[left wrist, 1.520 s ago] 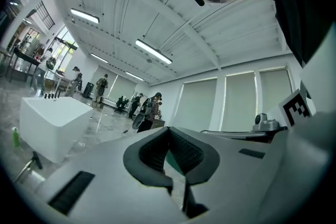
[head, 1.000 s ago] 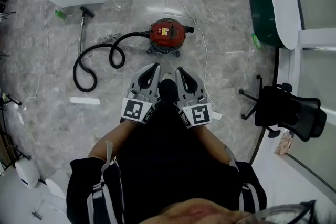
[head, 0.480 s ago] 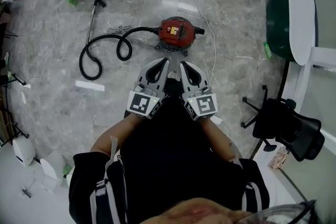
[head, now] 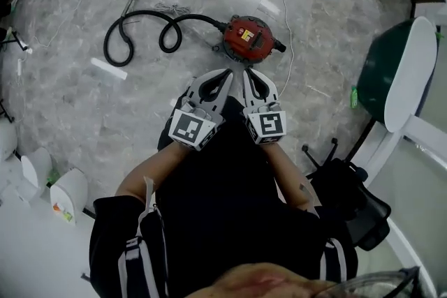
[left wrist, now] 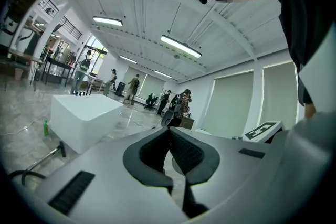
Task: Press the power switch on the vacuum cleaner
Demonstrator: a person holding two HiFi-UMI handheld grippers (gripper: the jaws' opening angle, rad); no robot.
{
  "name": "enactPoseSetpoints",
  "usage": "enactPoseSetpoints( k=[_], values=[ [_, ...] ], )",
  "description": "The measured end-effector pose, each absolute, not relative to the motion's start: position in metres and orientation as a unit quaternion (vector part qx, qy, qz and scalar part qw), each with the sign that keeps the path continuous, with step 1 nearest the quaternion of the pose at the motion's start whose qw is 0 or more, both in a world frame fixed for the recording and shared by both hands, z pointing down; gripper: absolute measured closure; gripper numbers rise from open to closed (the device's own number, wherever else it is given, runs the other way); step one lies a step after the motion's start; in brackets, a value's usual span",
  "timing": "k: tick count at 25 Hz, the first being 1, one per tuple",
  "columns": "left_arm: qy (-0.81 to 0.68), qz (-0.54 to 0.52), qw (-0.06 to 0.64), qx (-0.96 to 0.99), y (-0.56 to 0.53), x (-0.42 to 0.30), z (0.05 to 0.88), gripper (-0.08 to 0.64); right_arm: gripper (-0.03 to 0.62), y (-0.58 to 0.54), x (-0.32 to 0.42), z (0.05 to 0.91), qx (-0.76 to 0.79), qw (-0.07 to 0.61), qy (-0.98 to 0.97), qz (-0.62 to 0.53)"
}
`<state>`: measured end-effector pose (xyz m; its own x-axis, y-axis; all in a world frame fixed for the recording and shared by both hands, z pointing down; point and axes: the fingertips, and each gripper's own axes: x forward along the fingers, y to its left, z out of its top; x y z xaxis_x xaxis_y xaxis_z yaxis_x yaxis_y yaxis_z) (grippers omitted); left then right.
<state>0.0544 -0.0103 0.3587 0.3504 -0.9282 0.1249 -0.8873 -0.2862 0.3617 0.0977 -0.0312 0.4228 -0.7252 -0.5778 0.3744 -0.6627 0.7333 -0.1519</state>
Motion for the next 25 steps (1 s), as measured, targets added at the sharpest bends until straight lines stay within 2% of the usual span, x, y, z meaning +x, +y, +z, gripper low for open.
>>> enactPoseSetpoints(
  k=[13, 19, 25],
  values=[
    [-0.627, -0.068, 0.192, 0.752, -0.019, 0.027, 0.375, 0.541, 0.573, -0.107, 0.102, 0.501, 0.299, 0.222, -0.918, 0.136],
    [-0.636, -0.076, 0.191, 0.744, -0.02, 0.027, 0.385, 0.541, 0.574, -0.113, 0.099, 0.554, 0.272, 0.273, -0.912, 0.137],
    [-0.65, -0.055, 0.222, 0.725, -0.014, 0.012, 0.414, 0.541, 0.574, -0.101, 0.082, 0.593, 0.243, 0.302, -0.912, 0.136]
  ],
)
